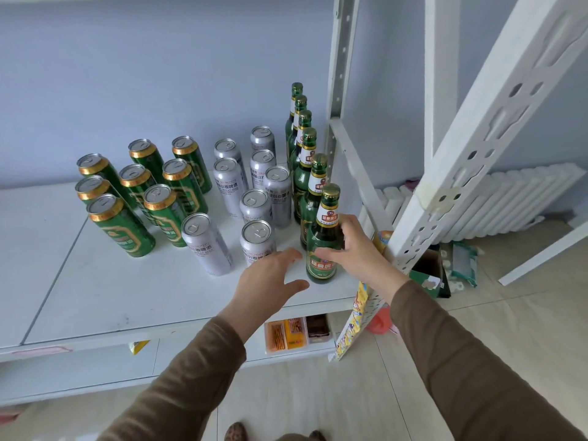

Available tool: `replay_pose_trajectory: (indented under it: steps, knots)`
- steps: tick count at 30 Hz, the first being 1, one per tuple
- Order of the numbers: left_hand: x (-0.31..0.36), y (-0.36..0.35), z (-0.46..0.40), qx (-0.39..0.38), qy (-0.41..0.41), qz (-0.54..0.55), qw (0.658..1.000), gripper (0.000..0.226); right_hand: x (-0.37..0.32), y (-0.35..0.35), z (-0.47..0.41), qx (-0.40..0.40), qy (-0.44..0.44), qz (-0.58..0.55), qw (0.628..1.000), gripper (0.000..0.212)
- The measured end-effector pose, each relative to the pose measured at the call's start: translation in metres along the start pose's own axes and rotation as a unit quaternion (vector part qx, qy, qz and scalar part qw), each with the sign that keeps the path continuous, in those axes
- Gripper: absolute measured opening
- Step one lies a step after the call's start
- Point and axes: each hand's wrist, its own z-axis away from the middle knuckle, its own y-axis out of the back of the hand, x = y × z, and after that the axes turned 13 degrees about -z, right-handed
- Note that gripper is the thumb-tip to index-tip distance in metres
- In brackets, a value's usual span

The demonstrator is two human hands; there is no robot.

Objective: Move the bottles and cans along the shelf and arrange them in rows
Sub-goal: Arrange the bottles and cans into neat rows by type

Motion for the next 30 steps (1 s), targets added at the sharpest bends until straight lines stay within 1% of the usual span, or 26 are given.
replay_pose_trajectory:
  steps: [3, 6, 9, 11, 12, 14, 16, 18, 20, 22, 26, 30]
  knots:
    - [-0.002, -0.001, 0.001, -0.001, 0.0, -0.001, 1.0, 0.054, 0.003, -0.001, -0.001, -0.006, 0.004, -0.006, 1.0, 0.068]
    - [-0.004, -0.002, 0.002, -0.001, 0.001, 0.001, 1.0, 0.054, 0.007, -0.004, 0.0, 0.002, 0.01, -0.022, 1.0, 0.077]
    - [-0.005, -0.001, 0.005, 0.004, 0.0, 0.0, 1.0, 0.054, 0.005, -0.008, 0.004, 0.027, 0.03, -0.041, 0.998, 0.092]
    - [-0.006, 0.0, 0.008, 0.011, -0.002, 0.001, 1.0, 0.053, -0.004, -0.011, 0.012, 0.067, 0.056, -0.047, 0.995, 0.096]
    - [-0.007, 0.001, 0.011, 0.015, -0.002, 0.004, 1.0, 0.053, -0.01, -0.013, 0.018, 0.096, 0.075, -0.051, 0.991, 0.094]
    - [-0.009, 0.002, 0.017, 0.023, 0.0, 0.009, 1.0, 0.052, -0.019, -0.019, 0.033, 0.165, 0.132, -0.06, 0.976, 0.084]
    - [-0.013, 0.004, 0.026, 0.037, 0.004, 0.013, 0.999, 0.05, -0.028, -0.026, 0.05, 0.225, 0.204, -0.043, 0.952, 0.066]
    - [-0.017, 0.008, 0.035, 0.058, 0.009, 0.019, 0.998, 0.047, -0.038, -0.033, 0.064, 0.259, 0.269, -0.007, 0.928, 0.047]
    - [-0.022, 0.013, 0.044, 0.082, 0.019, 0.025, 0.996, 0.044, -0.045, -0.042, 0.074, 0.254, 0.305, 0.008, 0.918, 0.036]
    - [-0.029, 0.018, 0.052, 0.105, 0.034, 0.036, 0.993, 0.04, -0.047, -0.055, 0.076, 0.223, 0.32, 0.008, 0.921, 0.034]
    - [-0.048, 0.025, 0.064, 0.153, 0.051, 0.052, 0.986, 0.034, -0.045, -0.085, 0.07, 0.146, 0.303, -0.004, 0.942, 0.042]
    - [-0.079, 0.031, 0.064, 0.194, 0.062, 0.045, 0.978, 0.037, -0.039, -0.11, 0.054, 0.109, 0.252, -0.005, 0.962, 0.057]
